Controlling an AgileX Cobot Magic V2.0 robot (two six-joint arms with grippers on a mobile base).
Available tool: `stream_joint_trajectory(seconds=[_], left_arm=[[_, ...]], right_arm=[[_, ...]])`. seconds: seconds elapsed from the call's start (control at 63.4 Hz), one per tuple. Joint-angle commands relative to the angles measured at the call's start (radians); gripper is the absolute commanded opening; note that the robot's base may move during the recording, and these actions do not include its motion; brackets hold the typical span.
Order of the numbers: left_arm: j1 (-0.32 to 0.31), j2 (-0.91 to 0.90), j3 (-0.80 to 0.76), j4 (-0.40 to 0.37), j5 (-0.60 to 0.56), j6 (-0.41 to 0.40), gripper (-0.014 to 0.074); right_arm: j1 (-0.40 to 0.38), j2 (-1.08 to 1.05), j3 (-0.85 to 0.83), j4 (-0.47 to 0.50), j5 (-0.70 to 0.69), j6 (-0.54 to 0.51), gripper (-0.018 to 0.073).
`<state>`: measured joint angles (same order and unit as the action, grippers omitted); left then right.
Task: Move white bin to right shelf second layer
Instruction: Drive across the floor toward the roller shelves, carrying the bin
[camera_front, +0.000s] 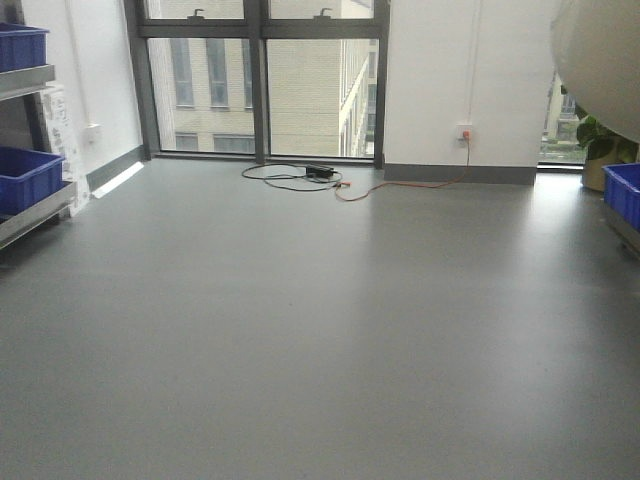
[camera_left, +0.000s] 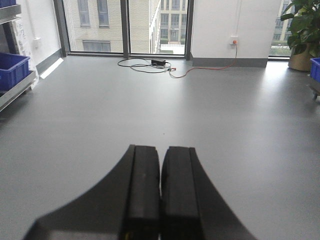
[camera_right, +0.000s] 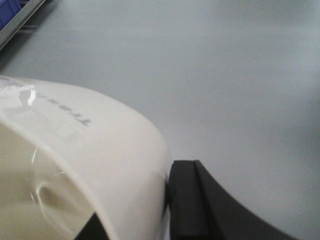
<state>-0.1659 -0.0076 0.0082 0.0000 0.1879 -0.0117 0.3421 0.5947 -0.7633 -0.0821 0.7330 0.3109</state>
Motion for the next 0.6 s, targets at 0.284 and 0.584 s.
stream_joint_trajectory(seconds=[0.284,0.584], left_arm=[[-0.007,-0.014,0.027,0.0,-0.089,-0.007,0.0085],[-0.007,-0.014,0.027,0.0,-0.089,-0.007,0.0085]], right_arm=[[-0.008,0.002,-0.029,-0.004,-0.094,0.005,0.005],[-0.008,0.002,-0.029,-0.004,-0.094,0.005,0.005]])
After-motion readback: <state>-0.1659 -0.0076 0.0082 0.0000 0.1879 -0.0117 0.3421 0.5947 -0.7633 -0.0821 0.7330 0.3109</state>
